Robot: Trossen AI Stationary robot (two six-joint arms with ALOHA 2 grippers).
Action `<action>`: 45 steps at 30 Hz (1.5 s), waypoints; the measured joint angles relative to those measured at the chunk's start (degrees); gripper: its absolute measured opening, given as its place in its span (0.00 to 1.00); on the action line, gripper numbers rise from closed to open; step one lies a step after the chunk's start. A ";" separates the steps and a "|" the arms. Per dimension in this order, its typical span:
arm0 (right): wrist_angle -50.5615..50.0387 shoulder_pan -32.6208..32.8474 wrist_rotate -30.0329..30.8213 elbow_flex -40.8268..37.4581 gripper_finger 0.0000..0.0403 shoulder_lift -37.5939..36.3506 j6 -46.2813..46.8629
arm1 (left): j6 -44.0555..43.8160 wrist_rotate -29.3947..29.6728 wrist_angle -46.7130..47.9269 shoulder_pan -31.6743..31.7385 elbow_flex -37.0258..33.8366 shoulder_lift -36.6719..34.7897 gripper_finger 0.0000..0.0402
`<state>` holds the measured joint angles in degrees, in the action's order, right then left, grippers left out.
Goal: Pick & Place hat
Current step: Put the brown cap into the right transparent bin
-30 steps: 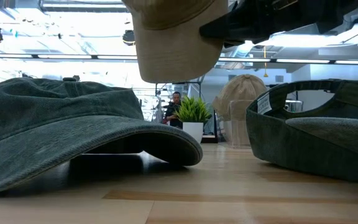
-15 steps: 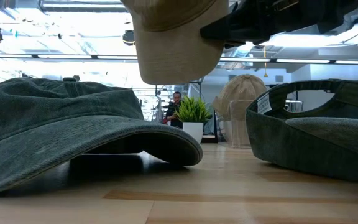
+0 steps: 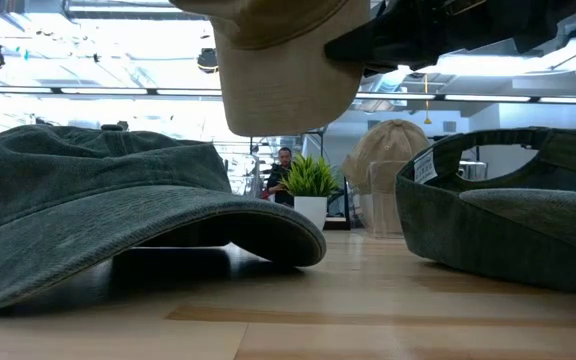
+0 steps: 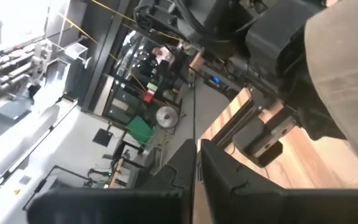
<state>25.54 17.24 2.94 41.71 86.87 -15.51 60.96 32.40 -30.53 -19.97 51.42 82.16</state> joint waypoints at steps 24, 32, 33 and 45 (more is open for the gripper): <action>1.05 -0.11 -0.18 0.02 0.01 0.00 -1.03 | 0.18 -13.07 -9.95 8.86 0.02 -2.76 0.05; 0.84 -0.11 -0.18 0.02 0.01 0.00 -1.03 | 0.03 -13.85 -10.02 10.04 0.02 1.17 0.05; 0.82 -0.11 -0.18 0.02 0.01 0.00 -1.03 | 0.03 -13.85 -10.02 9.69 0.02 1.73 0.05; 0.21 0.02 -0.22 0.02 0.01 0.00 -1.01 | -1.90 -13.15 -9.79 7.48 0.02 6.57 0.05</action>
<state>25.75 17.26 2.73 41.74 86.87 -16.52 59.07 19.25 -40.32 -12.49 51.44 88.72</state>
